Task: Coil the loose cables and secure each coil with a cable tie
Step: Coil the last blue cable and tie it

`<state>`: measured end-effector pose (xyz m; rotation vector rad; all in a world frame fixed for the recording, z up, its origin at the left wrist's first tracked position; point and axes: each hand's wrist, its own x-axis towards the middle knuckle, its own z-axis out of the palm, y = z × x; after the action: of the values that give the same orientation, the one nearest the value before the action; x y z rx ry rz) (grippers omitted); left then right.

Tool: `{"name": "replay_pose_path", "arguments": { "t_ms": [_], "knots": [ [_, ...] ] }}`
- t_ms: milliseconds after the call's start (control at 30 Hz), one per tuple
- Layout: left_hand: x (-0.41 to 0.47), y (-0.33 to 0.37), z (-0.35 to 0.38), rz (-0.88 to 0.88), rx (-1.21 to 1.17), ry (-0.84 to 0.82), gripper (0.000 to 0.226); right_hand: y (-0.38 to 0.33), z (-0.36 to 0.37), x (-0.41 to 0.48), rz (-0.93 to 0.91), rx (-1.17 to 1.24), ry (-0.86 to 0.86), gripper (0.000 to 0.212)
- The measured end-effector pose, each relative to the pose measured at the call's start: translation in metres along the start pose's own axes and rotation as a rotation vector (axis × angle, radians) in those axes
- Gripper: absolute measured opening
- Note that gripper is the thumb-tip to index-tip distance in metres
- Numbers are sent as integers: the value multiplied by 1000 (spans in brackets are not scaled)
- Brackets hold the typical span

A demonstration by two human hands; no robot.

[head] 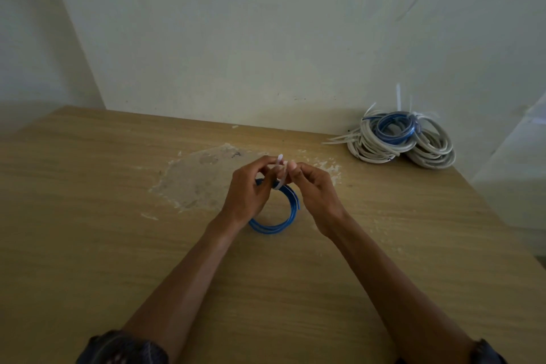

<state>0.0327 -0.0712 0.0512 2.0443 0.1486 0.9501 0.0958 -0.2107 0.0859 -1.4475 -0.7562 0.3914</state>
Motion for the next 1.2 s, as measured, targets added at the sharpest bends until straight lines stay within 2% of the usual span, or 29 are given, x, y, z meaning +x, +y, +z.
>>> {"name": "replay_pose_path", "arguments": {
  "t_ms": [133, 467, 700, 867, 1067, 1200],
  "knots": [
    [-2, 2, 2, 72, 39, 28, 38, -2, -2, 1, -20, -24, -1, 37],
    [-3, -1, 7, 158, 190, 60, 27, 2, -4, 4, 5, -28, 25, 38],
    [-5, -3, 7, 204, 288, 64, 26, -2, -6, 3, 66, -63, 34, 40],
    [-6, 1, 5, 263, 368, 63, 26, -2, -8, 5, 138, -101, 41, 34],
    [-3, -1, 7, 315, 443, 71, 28, 0, -4, 4, -50, -121, 178, 8],
    [-3, -1, 8, 342, 497, 53, 32, 4, -2, 3, -187, -388, 239, 9]
  ]
}}
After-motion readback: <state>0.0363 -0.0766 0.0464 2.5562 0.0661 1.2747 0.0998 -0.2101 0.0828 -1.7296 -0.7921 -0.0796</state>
